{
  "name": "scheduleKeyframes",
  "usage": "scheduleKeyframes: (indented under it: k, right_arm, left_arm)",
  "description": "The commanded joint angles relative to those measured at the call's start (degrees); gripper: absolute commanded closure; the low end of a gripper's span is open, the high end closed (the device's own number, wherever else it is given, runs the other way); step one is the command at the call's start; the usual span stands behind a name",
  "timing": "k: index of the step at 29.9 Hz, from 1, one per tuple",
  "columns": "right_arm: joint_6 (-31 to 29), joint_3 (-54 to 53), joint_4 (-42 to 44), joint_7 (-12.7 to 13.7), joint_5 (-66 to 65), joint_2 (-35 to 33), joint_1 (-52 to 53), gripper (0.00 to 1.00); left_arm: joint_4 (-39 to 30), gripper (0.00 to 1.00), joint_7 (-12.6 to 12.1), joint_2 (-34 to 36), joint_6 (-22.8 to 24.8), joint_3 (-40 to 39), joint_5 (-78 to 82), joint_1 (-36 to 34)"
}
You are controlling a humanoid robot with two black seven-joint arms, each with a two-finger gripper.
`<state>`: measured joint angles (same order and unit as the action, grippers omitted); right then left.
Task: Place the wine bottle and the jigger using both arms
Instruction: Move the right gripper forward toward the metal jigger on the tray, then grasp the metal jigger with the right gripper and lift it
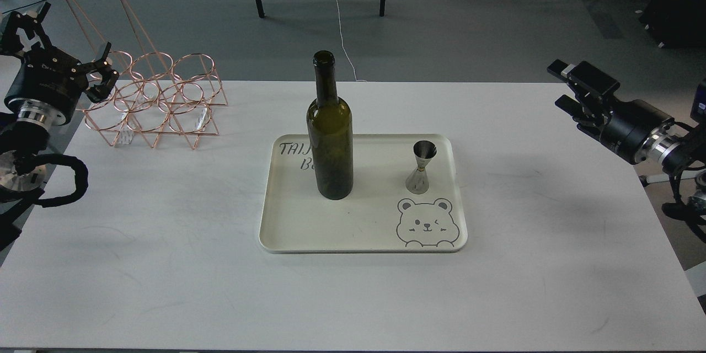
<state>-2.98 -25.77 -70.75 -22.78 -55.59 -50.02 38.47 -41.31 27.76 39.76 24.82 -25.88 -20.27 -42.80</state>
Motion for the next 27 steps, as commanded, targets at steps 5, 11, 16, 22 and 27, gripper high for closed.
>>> scheduleKeyframes:
  k: [5, 11, 16, 22, 27]
  right_arm:
    - [6.0, 2.2, -0.9, -3.6, -29.2, 2.1, -2.3, 0.02]
    - [12.0, 10.8, 0.5, -4.5, -40.4, 6.3, -1.4, 0.03]
    - [15.1, 12.1, 6.7, -4.5, -50.5, 13.4, -0.2, 0.16]
    - [15.9, 12.6, 14.2, -4.5, -53.7, 20.7, 2.8, 0.23]
    - [15.9, 13.0, 19.0, -4.4, -53.7, 25.4, 5.5, 0.23]
  left_arm:
    - [0.0, 0.02, -0.2, 0.1, -0.1, 0.0, 0.6, -0.2]
    - [0.0, 0.02, -0.1, 0.1, -0.2, -0.3, 0.5, -0.2]
    - [0.0, 0.02, 0.0, 0.2, -0.1, -0.3, 0.5, -0.3]
    - [0.0, 0.02, 0.2, 0.2, -0.7, -0.3, 0.5, -0.3]
    - [0.1, 0.02, 0.2, 1.3, -0.6, -0.3, 0.5, -0.3]
